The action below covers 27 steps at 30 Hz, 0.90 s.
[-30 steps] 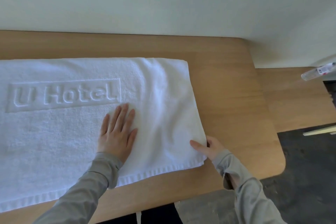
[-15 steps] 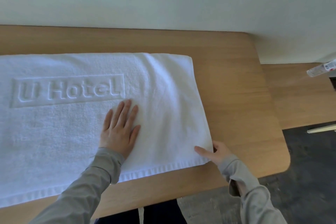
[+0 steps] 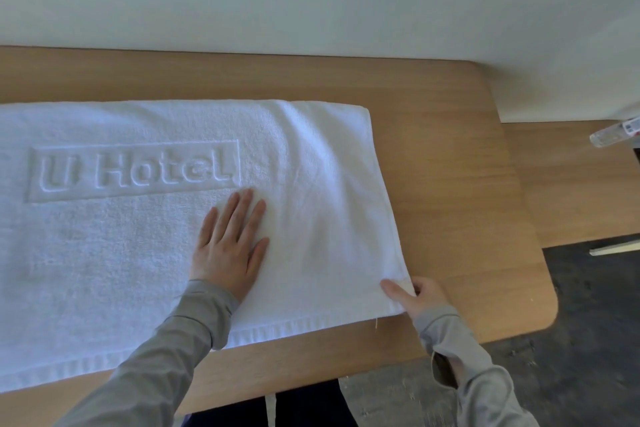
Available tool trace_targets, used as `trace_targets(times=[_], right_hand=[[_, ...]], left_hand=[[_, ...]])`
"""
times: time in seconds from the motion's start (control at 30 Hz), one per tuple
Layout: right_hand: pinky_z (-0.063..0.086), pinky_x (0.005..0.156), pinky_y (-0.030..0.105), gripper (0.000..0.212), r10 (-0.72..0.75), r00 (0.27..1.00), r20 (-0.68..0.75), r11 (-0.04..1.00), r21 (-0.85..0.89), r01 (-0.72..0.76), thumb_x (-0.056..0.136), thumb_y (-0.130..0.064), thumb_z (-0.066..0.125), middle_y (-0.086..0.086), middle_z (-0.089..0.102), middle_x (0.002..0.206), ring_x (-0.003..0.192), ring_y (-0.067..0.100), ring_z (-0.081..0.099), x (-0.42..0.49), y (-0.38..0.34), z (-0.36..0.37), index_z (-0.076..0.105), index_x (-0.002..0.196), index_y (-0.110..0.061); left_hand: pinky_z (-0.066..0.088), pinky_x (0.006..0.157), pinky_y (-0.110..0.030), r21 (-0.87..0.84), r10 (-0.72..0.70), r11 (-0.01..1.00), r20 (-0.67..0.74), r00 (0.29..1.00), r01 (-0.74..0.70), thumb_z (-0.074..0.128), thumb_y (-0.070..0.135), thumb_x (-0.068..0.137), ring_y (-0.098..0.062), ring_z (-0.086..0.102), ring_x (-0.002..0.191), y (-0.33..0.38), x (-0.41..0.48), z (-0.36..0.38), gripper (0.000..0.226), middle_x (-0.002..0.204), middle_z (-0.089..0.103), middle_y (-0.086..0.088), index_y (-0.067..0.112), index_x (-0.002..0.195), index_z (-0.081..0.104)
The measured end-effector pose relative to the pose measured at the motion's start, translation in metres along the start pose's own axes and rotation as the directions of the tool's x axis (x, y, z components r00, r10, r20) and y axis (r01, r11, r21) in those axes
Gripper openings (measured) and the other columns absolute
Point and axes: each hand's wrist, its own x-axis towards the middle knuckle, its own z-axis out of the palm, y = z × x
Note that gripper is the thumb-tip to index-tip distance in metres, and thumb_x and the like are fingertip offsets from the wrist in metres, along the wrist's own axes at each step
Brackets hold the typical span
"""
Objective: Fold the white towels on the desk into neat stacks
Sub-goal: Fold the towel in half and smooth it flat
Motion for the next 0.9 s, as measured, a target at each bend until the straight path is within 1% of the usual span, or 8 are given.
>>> trace_targets(times=[0.13, 0.23, 0.33, 0.43, 0.53, 0.77, 0.83, 0.9], right_hand=[[0.045, 0.057, 0.022, 0.020, 0.051, 0.995, -0.090, 0.998, -0.040, -0.055, 0.080, -0.032, 0.071, 0.000, 0.067, 0.073, 0.075, 0.023, 0.064, -0.005, 0.009, 0.006, 0.065, 0.073, -0.014], [0.049, 0.078, 0.032, 0.041, -0.049, 0.939, -0.341, 0.990, -0.143, -0.001, 0.074, -0.034, 0.076, 0.004, 0.062, 0.098, 0.093, 0.025, 0.060, -0.008, -0.001, 0.014, 0.058, 0.102, -0.011], [0.043, 0.090, 0.038, 0.048, -0.582, 0.585, -0.565, 0.813, -0.436, 0.387, 0.085, -0.040, 0.059, 0.015, 0.061, 0.113, 0.107, 0.028, 0.054, -0.015, -0.040, 0.054, 0.059, 0.113, -0.001], [0.026, 0.108, 0.040, 0.050, -0.877, 0.477, -0.060, 0.415, -0.595, 0.688, 0.097, -0.037, 0.029, 0.011, 0.049, 0.139, 0.134, 0.021, 0.036, -0.012, -0.080, 0.130, 0.052, 0.129, -0.006], [0.029, 0.107, 0.044, 0.054, -0.822, 0.500, 0.274, 0.144, -0.748, 0.647, 0.095, -0.040, 0.022, 0.000, 0.042, 0.146, 0.137, 0.016, 0.035, 0.019, -0.087, 0.135, 0.049, 0.135, -0.015], [-0.007, 0.117, 0.039, 0.059, -0.695, 0.719, 0.018, 0.364, -0.853, 0.374, 0.098, -0.045, 0.019, 0.001, -0.004, 0.155, 0.146, 0.022, 0.004, 0.083, -0.066, 0.023, 0.002, 0.145, -0.013], [0.001, 0.117, 0.045, 0.064, -0.731, 0.667, -0.147, 0.503, -0.777, 0.380, 0.094, -0.042, 0.016, 0.011, 0.010, 0.154, 0.144, 0.030, 0.009, 0.080, -0.091, 0.028, 0.015, 0.145, -0.003], [0.008, 0.117, 0.046, 0.062, -0.843, 0.531, -0.086, 0.413, -0.736, 0.536, 0.093, -0.035, 0.023, 0.016, 0.020, 0.153, 0.143, 0.032, 0.014, 0.074, -0.130, 0.055, 0.025, 0.143, 0.002]], left_hand=[[0.006, 0.117, -0.037, 0.008, 0.004, 1.000, 0.015, 1.000, -0.004, 0.008, 0.049, 0.095, -0.018, 0.018, 0.143, -0.001, -0.002, 0.001, 0.062, 0.155, 0.021, -0.002, 0.020, 0.147, 0.025], [0.006, 0.117, -0.038, 0.011, 0.004, 1.000, 0.006, 1.000, -0.004, 0.008, 0.049, 0.095, -0.019, 0.017, 0.143, 0.000, -0.002, 0.003, 0.062, 0.156, 0.020, -0.002, 0.019, 0.148, 0.023], [0.009, 0.117, -0.040, 0.009, -0.002, 1.000, -0.017, 1.000, 0.002, 0.009, 0.047, 0.096, -0.019, 0.017, 0.143, 0.002, -0.001, 0.004, 0.062, 0.156, 0.019, -0.002, 0.018, 0.147, 0.023], [0.014, 0.115, -0.043, 0.029, 0.027, 0.999, -0.018, 0.999, -0.026, 0.015, 0.042, 0.094, -0.023, 0.020, 0.143, 0.002, -0.002, 0.004, 0.060, 0.155, 0.020, -0.005, 0.013, 0.146, 0.025], [0.016, 0.114, -0.044, 0.032, 0.050, 0.998, -0.028, 0.998, -0.049, 0.020, 0.035, 0.092, -0.023, 0.023, 0.142, -0.001, -0.002, 0.004, 0.060, 0.154, 0.022, -0.007, 0.007, 0.145, 0.025], [0.017, 0.114, -0.043, 0.005, 0.009, 1.000, -0.039, 0.999, -0.009, 0.011, 0.042, 0.097, -0.017, 0.020, 0.142, 0.001, -0.002, 0.005, 0.062, 0.154, 0.022, -0.006, 0.006, 0.146, 0.025], [0.017, 0.114, -0.043, 0.005, 0.002, 1.000, -0.045, 0.999, -0.002, 0.012, 0.042, 0.096, -0.017, 0.019, 0.142, 0.001, -0.001, 0.007, 0.062, 0.154, 0.022, -0.006, 0.006, 0.146, 0.025], [0.018, 0.114, -0.043, 0.013, 0.004, 1.000, -0.039, 0.999, -0.004, 0.015, 0.041, 0.096, -0.018, 0.020, 0.142, 0.003, 0.000, 0.008, 0.062, 0.154, 0.023, -0.007, 0.006, 0.145, 0.026]])
